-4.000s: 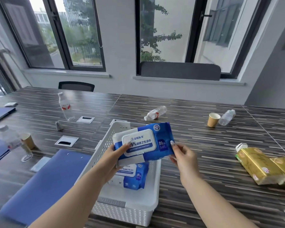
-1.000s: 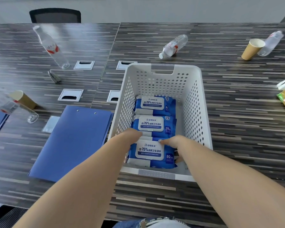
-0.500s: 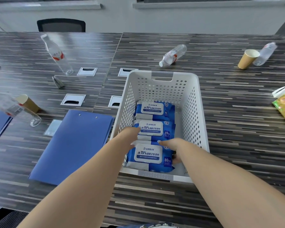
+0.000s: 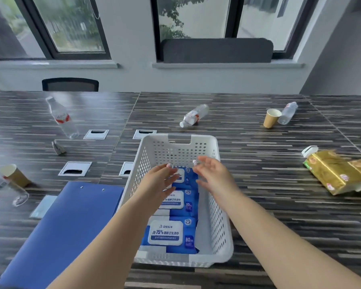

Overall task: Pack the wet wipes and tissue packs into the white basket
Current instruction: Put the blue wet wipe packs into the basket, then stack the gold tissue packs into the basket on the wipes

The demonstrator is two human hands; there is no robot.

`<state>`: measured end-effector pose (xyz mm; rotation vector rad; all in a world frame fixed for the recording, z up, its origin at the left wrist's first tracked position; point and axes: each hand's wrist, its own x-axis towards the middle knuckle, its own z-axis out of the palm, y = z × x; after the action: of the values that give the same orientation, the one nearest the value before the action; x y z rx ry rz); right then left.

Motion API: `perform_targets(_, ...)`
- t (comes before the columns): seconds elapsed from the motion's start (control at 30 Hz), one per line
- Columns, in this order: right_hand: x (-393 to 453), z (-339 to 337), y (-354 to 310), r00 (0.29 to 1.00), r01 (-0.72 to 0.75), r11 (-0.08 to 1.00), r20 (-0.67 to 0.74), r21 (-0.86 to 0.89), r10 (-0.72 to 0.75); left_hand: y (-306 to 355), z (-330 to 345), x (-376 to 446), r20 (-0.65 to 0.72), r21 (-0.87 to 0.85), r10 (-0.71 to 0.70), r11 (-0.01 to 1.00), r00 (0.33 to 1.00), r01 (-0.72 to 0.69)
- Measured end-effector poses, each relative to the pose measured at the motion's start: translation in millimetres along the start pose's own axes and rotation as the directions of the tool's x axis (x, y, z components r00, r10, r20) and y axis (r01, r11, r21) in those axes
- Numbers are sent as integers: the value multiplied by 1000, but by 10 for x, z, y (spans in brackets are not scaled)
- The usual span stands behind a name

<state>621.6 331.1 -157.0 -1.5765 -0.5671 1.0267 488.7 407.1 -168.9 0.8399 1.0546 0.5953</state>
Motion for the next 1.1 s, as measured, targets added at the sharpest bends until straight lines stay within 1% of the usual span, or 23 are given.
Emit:
perform_targets(0.13, -118, -427, -207, 995, 94, 992, -29, 84, -92, 59, 481, -125, 90, 0, 62, 998, 994, -62)
perform_targets(0.3, -166, -1156, -258, 989, 112, 982, -116, 152, -95, -46, 1207, -172, 221, 25, 89, 995, 971, -97)
perform_targets(0.37, -170, -1760, -194, 985, 118, 976, -146, 183, -92, -212, 1766, -139, 239, 51, 67, 995, 969, -82)
perform_targets(0.43, -147, -2022, -106, 984, 86, 973, -168, 214, -50, -302, 1973, -118, 241, 54, 46, 997, 970, -60)
perform_targets(0.57, -55, -3009, 164, 973, 22, 949, -226, 314, 52, -692, 2828, -67, 256, 115, -26, 993, 966, -4)
perform_targets(0.67, 61, -3690, 382, 962, -41, 925, -236, 377, 138, -982, 3433, 49, 242, 130, -73, 991, 967, 42)
perform_targets(0.73, 117, -4015, 513, 950, -78, 912, -247, 402, 190, -1121, 3741, 110, 237, 161, -108, 984, 965, 71)
perform_targets(0.8, 161, -4267, 633, 937, -112, 892, -252, 439, 242, -1240, 3994, 174, 230, 203, -141, 975, 963, 95)
perform_targets(0.93, 307, -4650, 772, 922, -151, 859, -244, 489, 300, -1358, 4413, 429, 202, 327, -161, 941, 966, 89)
perform_targets(1.1, 580, -4921, 824, 895, -214, 826, -233, 522, 379, -1311, 4880, 860, 183, 471, -141, 881, 973, 40)
